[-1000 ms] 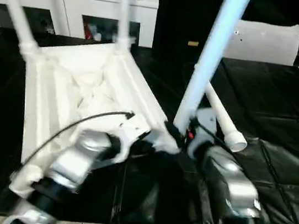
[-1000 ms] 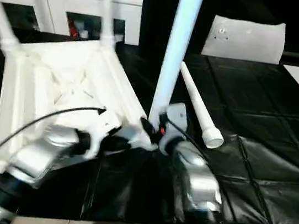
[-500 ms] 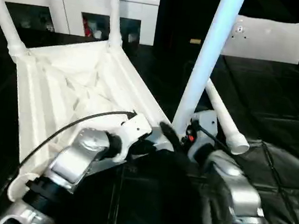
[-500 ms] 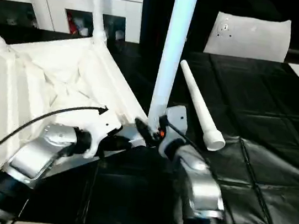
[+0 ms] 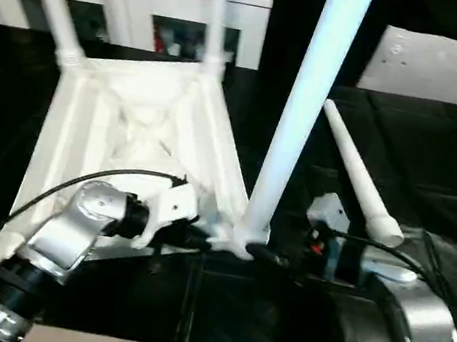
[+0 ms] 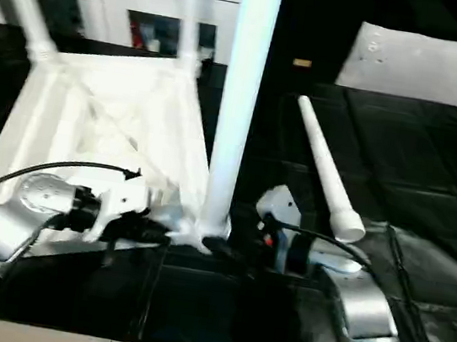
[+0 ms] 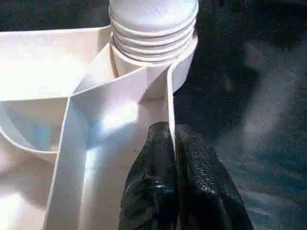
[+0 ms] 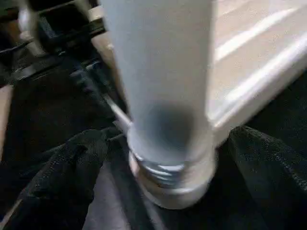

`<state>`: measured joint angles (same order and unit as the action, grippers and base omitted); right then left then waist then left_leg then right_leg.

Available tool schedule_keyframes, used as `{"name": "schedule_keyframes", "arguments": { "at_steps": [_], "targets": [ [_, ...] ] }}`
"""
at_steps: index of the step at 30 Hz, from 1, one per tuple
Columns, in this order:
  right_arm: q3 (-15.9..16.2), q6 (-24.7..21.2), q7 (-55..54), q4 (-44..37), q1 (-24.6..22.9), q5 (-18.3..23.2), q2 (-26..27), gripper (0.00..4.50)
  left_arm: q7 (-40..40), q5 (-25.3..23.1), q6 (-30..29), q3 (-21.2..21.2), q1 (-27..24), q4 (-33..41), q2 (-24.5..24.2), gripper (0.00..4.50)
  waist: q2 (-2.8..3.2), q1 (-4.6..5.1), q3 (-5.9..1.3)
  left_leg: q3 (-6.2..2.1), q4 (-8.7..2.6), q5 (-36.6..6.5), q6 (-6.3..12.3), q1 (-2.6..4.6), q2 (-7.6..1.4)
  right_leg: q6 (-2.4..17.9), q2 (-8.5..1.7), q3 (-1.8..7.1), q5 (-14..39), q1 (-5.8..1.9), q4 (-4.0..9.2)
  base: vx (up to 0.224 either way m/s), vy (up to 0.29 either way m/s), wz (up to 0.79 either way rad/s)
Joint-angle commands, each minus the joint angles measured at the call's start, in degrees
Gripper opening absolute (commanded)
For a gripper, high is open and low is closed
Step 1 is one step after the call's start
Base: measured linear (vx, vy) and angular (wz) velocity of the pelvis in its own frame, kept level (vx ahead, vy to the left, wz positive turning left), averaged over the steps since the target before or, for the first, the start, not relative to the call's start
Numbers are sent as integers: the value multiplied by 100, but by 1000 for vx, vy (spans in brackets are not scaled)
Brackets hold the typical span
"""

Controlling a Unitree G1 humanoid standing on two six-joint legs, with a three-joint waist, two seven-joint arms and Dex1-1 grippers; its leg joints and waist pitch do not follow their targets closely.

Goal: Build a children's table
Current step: Rotate leg to tighten

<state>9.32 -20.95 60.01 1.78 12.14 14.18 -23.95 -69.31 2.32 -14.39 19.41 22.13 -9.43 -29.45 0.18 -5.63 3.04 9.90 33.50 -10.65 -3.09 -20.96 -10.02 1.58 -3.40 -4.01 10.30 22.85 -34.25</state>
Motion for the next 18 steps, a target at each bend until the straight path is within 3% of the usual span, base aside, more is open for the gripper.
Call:
{"name": "schedule_keyframes", "arguments": {
  "at_steps": [1, 7, 12, 13, 16, 17, 18],
  "targets": [
    [40, 5, 251, -78, 143, 131, -141, 446, -415, 91, 248, 251, 192, 73, -27, 0, -40, 17, -346, -91, -380, -1073, 286, 91, -345, 994, -504, 319, 1508, -269, 417, 0, 0, 0],
    [135, 17, 486, -27, 247, 148, -245, 446, -642, 144, 304, 238, 230, 54, -133, 0, -18, -26, -343, -96, -378, -1158, 199, 85, -338, 905, -516, 327, 1712, -263, 430, 0, 0, 0],
    [260, 55, 675, 26, 332, 107, -343, 446, -716, 143, 336, 249, 216, 125, -214, 0, -18, -55, -352, -97, -367, -1086, 212, 81, -338, 927, -514, 323, 1591, -265, 408, 0, 0, 0],
    [281, 58, 693, 34, 353, 93, -341, 446, -712, 142, 333, 253, 200, 137, -216, 0, -45, -59, -359, -94, -363, -1053, 217, 78, -339, 940, -513, 322, 1538, -272, 399, 0, 0, 0],
    [376, 61, 782, 57, 399, 66, -375, 446, -714, 152, 353, 263, 183, 123, -215, 0, -32, -65, -362, -98, -360, -990, 235, 75, -339, 972, -511, 316, 1454, -271, 382, 0, 0, 0],
    [424, 86, 822, 75, 412, 45, -392, 446, -708, 149, 359, 265, 171, 134, -215, 0, -71, -62, -364, -90, -357, -971, 246, 70, -336, 973, -508, 317, 1433, -277, 380, 0, 0, 0],
    [431, 92, 831, 80, 415, 41, -395, 446, -709, 147, 362, 264, 170, 134, -214, 0, -57, -71, -363, -94, -355, -968, 251, 72, -336, 980, -515, 317, 1443, -276, 374, 0, 0, 0]
  ]
}}
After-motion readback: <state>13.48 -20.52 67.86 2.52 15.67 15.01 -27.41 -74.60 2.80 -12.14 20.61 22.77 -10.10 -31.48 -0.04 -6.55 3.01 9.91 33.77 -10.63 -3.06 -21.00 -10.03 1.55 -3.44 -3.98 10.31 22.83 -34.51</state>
